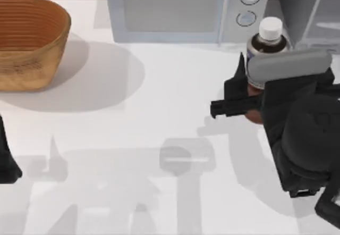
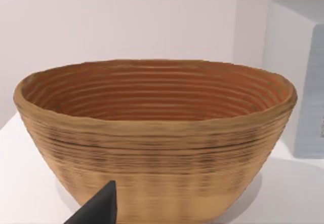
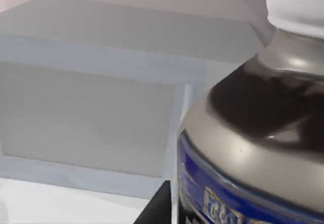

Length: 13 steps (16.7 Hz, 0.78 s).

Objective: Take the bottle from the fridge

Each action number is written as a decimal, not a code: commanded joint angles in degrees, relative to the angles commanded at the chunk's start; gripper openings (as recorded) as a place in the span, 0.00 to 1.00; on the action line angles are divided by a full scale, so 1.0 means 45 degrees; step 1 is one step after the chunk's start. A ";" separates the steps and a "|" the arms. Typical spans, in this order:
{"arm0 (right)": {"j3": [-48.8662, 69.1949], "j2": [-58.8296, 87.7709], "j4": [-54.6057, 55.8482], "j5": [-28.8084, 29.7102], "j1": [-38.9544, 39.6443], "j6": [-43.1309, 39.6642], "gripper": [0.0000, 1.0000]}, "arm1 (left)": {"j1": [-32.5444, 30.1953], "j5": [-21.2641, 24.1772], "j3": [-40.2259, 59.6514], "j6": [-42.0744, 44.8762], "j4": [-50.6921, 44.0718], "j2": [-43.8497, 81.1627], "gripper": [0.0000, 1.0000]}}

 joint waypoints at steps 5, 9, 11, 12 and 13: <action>0.2994 0.3899 0.2010 0.3327 0.2872 0.0525 0.00 | 0.0000 0.0000 0.0000 0.0000 0.0000 0.0000 1.00; 0.4650 0.6695 0.2614 0.5376 0.4475 0.0882 0.00 | 0.0000 0.0000 0.0000 0.0000 0.0000 0.0000 1.00; 0.5059 0.7356 0.2695 0.5951 0.4908 0.0981 0.00 | 0.0000 0.0000 0.0000 0.0000 0.0000 0.0000 1.00; 0.5150 0.7491 0.2705 0.6085 0.5003 0.1004 0.00 | 0.0000 0.0000 0.0000 0.0000 0.0000 0.0000 1.00; 0.5169 0.7519 0.2707 0.6113 0.5023 0.1008 0.00 | 0.0000 0.0000 0.0000 0.0000 0.0000 0.0000 1.00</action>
